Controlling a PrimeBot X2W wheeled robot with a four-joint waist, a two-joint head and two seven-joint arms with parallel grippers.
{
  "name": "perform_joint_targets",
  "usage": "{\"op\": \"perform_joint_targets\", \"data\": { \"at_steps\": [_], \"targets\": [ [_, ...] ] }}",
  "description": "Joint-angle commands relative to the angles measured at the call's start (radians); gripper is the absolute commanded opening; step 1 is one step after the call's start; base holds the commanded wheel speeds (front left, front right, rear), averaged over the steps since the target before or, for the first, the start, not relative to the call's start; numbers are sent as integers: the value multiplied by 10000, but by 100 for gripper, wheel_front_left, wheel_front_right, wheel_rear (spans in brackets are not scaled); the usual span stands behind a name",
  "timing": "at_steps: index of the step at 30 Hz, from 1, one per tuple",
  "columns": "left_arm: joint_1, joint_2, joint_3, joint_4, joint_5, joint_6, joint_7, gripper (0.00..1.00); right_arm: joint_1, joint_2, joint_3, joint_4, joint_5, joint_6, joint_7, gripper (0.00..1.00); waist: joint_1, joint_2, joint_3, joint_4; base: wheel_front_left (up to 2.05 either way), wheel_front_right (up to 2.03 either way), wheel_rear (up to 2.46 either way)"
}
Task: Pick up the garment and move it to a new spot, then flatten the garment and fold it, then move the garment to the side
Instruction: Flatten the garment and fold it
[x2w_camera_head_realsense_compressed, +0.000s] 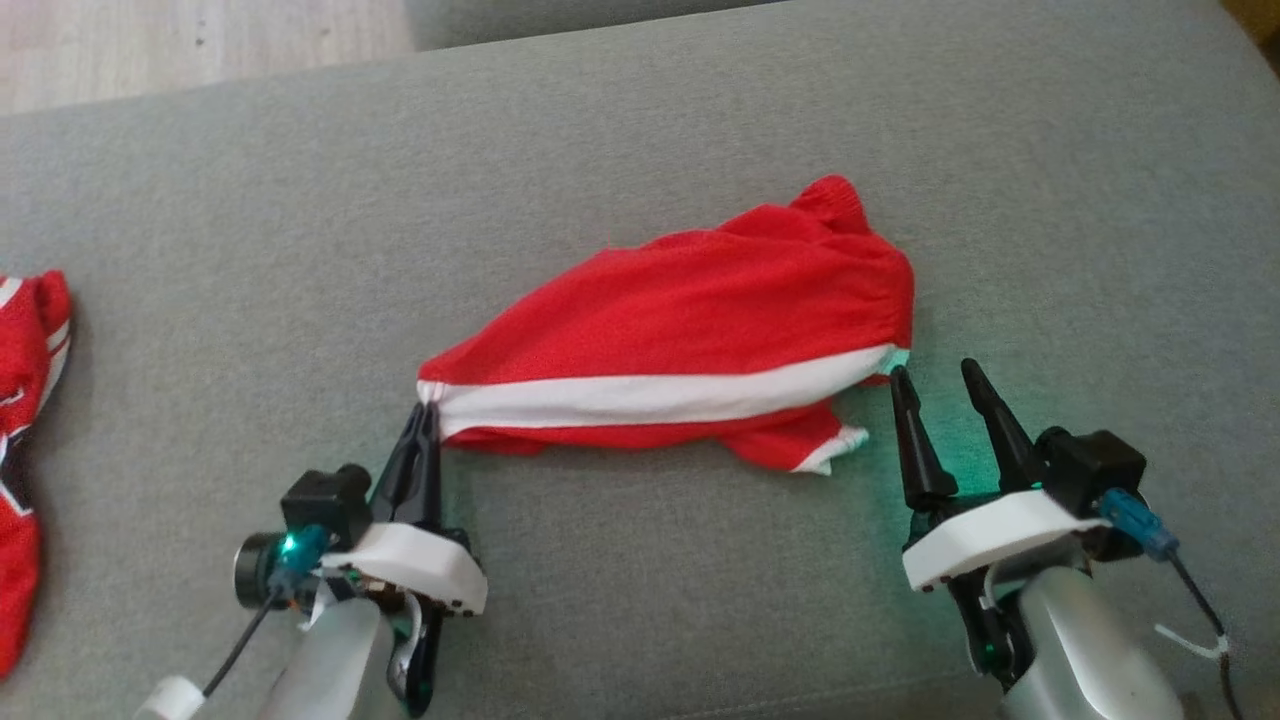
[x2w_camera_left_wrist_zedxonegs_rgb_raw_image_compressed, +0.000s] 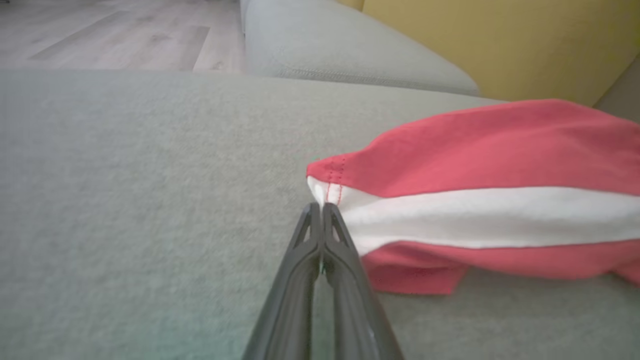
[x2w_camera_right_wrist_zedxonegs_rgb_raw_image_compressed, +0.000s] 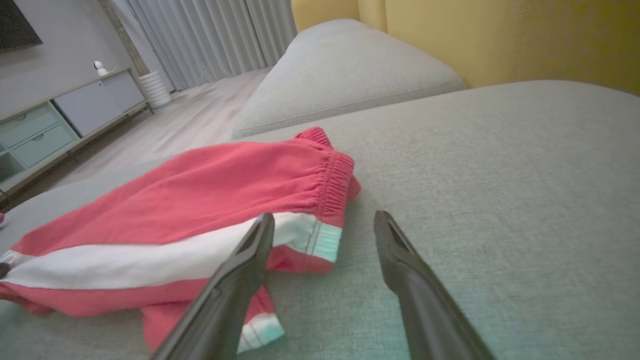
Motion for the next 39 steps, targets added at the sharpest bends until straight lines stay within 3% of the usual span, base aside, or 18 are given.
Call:
{"op": "perform_joint_targets", "data": {
  "at_steps": [1,16,23,24,25,29,30,31,39],
  "targets": [
    [-178,106,481,-336,110,-57,-53,0,-436,-16,262,-208,6,-7,-120,100,0,0,66,134,0,0,0],
    [-298,100,720,-401,241,-213,-53,0,-1310,-16,705,1321,-264,-7,-120,100,0,0,484,592,0,0,0],
    [-340,100,776,-393,321,-233,-53,0,-1299,-16,961,1316,-191,-7,-120,100,0,0,509,669,0,0,0],
    [-330,100,789,-386,335,-236,-53,0,-1289,-16,1001,1305,-197,-7,-120,89,0,0,503,666,0,0,0],
    [-317,99,800,-376,341,-239,-53,0,-1282,-16,1047,1279,-181,-7,-120,70,0,0,495,665,0,0,0],
    [-279,99,811,-319,377,-250,-53,0,-1207,-16,1153,1185,-156,-7,-120,11,0,0,439,659,0,0,0],
    [-279,99,811,-319,377,-250,-53,0,-1207,-16,1153,1185,-156,-7,-120,11,0,0,439,659,0,0,0],
    [-268,99,819,-306,382,-252,-53,0,-1175,-16,1184,1173,-148,-7,-120,0,0,0,416,656,0,0,0],
    [3,99,1165,-845,496,-282,-53,0,-745,-41,1013,88,154,-7,-120,0,0,0,-213,654,0,0,0]
  ]
}}
